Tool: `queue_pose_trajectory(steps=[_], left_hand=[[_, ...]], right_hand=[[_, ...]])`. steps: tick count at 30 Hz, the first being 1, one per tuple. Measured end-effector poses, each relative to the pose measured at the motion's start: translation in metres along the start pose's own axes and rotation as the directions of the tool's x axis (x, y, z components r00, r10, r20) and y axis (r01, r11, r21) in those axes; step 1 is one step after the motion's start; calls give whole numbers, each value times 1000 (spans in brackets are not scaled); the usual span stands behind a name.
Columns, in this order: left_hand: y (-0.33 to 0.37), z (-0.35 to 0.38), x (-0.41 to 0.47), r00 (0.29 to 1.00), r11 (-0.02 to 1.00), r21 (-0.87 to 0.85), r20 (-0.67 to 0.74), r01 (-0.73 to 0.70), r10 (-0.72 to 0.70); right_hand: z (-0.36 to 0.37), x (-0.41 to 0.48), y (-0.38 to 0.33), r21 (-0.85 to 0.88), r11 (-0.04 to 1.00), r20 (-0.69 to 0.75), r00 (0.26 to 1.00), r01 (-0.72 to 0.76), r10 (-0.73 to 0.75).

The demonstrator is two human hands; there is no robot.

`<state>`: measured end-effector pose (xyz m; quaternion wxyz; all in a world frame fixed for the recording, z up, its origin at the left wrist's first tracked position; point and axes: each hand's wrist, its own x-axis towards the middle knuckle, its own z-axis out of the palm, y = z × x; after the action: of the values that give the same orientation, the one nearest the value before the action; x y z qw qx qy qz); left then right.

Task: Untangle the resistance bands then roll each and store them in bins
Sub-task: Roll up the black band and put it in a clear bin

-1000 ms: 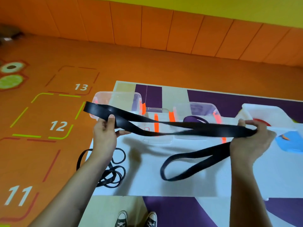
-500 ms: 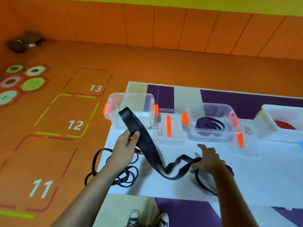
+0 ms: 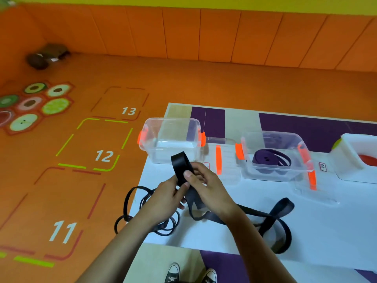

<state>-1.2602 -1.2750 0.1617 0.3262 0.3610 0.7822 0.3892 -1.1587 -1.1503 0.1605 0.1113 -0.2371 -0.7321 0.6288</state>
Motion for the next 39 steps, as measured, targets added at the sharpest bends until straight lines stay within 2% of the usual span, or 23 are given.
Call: queue_pose_trajectory(steps=[2, 5, 6, 8, 10, 11, 14, 17, 21, 23, 25, 28, 29, 30, 32, 33, 36, 39], left_hand=[[3, -6, -4, 999, 999, 53, 49, 10, -12], [1, -21, -5, 977, 995, 103, 214, -8, -14], [2, -27, -5, 978, 989, 148, 209, -10, -21], [5, -42, -4, 998, 980, 197, 52, 21, -32], [11, -53, -5, 991, 985, 175, -130, 12, 11], [14, -56, -7, 988, 986, 159, -141, -47, 70], [23, -55, -14, 980, 974, 110, 4, -200, 200], [24, -57, -15, 962, 968, 85, -118, -236, 245], [28, -61, -14, 961, 974, -102, -212, -203, 178], [30, -62, -12, 954, 969, -163, -265, -187, 140], [32, -65, -12, 954, 964, -191, -271, -183, 127], [34, -65, -13, 947, 966, -146, -274, -211, 166], [33, -66, -13, 942, 970, -113, -284, -216, 177], [31, -67, -13, 941, 973, -85, -285, -216, 184], [28, -66, -13, 945, 976, -61, -267, -211, 187], [27, -65, -14, 946, 977, -51, -263, -208, 187], [29, -64, -16, 943, 979, -27, -278, -200, 184], [32, -66, -17, 932, 975, -45, -308, -215, 192]], right_hand=[[8, 4, 1, -59, 998, 16, 1000, 11, -10], [9, 8, 0, -63, 998, -30, 999, 10, -12], [8, 8, 0, -67, 998, -26, 1000, 7, -9], [5, 7, -2, -126, 992, 13, 1000, 16, -14], [5, 6, -5, -199, 980, 66, 998, 8, 5], [6, 5, -8, -212, 977, 100, 995, 12, 9], [9, 0, -14, -212, 977, 196, 980, 31, 12], [10, 0, -13, -310, 948, 133, 991, 72, -32], [2, 5, -13, -392, 912, 15, 993, 116, -120], [-3, 8, -9, -506, 847, -4, 982, 160, -188], [-9, 9, 1, -674, 725, 8, 983, 140, -182], [-18, 3, 12, -852, 524, 48, 996, 2, 74], [-19, 3, 11, -859, 512, 62, 990, -13, 128], [-19, 3, 10, -817, 576, 81, 986, -20, 149], [-16, 1, 3, -625, 780, 135, 982, -17, 130], [-11, 0, -2, -536, 844, 165, 979, -11, 117], [4, -4, -12, -382, 924, 243, 964, -5, 106], [11, -6, -16, -389, 920, 207, 977, 43, 42]])
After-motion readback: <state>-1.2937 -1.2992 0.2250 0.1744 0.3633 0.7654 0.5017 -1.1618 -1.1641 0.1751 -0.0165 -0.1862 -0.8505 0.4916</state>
